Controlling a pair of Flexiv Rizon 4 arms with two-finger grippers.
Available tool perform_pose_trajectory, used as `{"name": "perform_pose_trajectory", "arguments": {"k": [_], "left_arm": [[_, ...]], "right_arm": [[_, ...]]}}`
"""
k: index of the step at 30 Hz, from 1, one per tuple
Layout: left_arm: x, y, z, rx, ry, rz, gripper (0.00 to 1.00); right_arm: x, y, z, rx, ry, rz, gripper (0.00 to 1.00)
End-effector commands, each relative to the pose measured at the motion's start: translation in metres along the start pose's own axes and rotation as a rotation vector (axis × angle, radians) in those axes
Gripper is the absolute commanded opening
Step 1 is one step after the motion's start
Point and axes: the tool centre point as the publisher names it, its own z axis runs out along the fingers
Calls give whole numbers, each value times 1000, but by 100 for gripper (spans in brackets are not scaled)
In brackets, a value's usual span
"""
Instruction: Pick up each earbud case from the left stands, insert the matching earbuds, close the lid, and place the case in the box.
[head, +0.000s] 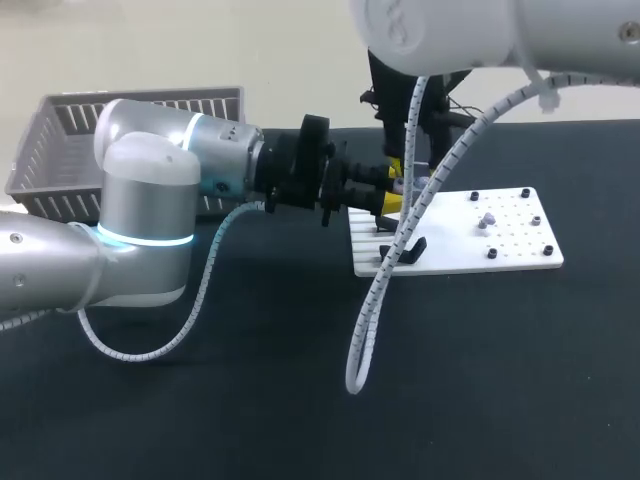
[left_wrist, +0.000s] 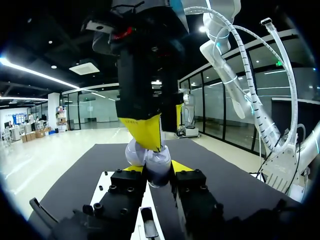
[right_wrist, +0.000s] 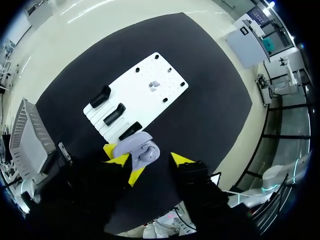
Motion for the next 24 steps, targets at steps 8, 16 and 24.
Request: {"name": "perform_pose_trajectory", "arguments": {"k": [8,16,24], "left_arm": [[0,-1,1,-2,1,0,0],[0,-1,1,-2,1,0,0],[0,-1,1,-2,1,0,0]], "right_arm": [[22,-51,-18,-218,-180,-330,100],[5,-85,-14,-347,-364,-319,100],[-18,-104,-6,-480,-354,-252,100]]}}
